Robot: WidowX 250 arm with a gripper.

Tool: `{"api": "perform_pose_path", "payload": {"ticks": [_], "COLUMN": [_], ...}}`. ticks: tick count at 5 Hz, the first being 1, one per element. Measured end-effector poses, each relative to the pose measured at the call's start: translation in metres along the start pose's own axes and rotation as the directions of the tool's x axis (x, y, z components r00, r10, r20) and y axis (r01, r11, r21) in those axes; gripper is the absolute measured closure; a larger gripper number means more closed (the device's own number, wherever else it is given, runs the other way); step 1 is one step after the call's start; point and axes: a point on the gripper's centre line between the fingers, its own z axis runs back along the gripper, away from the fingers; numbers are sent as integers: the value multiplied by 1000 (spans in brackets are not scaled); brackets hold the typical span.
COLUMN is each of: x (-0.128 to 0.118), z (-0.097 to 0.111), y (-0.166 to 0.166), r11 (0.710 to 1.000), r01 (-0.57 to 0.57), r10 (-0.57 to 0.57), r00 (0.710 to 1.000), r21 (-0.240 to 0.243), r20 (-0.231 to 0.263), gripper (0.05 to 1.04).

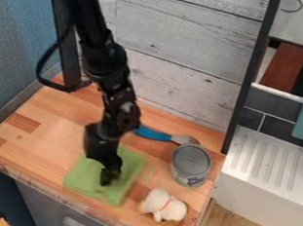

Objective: Move the green cloth to the left side of the blue fork

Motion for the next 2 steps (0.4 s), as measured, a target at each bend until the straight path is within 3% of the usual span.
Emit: {"api": "perform_pose_path", "payload": {"ticks": [2], "x": [17], "z": [-10], "y": [-47], "r11": [993], "r01": [-121], "r10": [122], "r00": [992], "r21": [-8], "r20": [37], "gripper": [83]}}
